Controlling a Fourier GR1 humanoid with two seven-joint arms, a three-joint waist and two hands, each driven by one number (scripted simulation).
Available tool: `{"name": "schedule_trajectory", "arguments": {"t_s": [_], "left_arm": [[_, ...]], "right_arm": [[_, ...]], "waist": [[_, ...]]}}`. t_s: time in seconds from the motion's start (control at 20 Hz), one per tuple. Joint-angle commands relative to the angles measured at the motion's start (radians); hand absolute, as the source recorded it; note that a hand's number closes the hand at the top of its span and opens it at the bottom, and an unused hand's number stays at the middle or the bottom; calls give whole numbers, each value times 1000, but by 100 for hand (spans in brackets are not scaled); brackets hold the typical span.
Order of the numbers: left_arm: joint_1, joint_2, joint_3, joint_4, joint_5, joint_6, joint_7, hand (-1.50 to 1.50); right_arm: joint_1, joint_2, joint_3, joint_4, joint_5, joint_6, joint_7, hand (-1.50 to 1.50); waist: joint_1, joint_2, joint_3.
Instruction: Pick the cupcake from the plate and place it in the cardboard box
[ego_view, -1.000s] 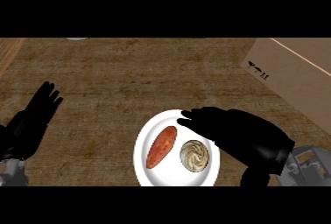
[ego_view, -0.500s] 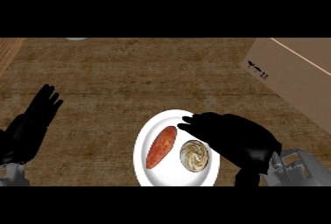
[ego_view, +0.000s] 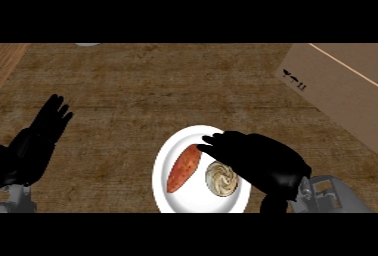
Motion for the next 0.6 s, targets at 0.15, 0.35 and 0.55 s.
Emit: {"name": "schedule_trajectory", "arguments": {"t_s": [0.15, 0.35, 0.55], "left_arm": [[-23, -37, 20, -17, -33, 3, 65, 0], [29, -51, 43, -5, -52, -54, -6, 0], [-21, -43, 74, -15, -47, -54, 66, 0]], "right_arm": [[52, 34, 21, -13, 149, 28, -68, -150], [36, 95, 35, 56, 222, 42, -73, -150], [-21, 145, -3, 90, 236, 101, -66, -150]], "waist": [[-3, 0, 0], [1, 0, 0], [1, 0, 0]]}}
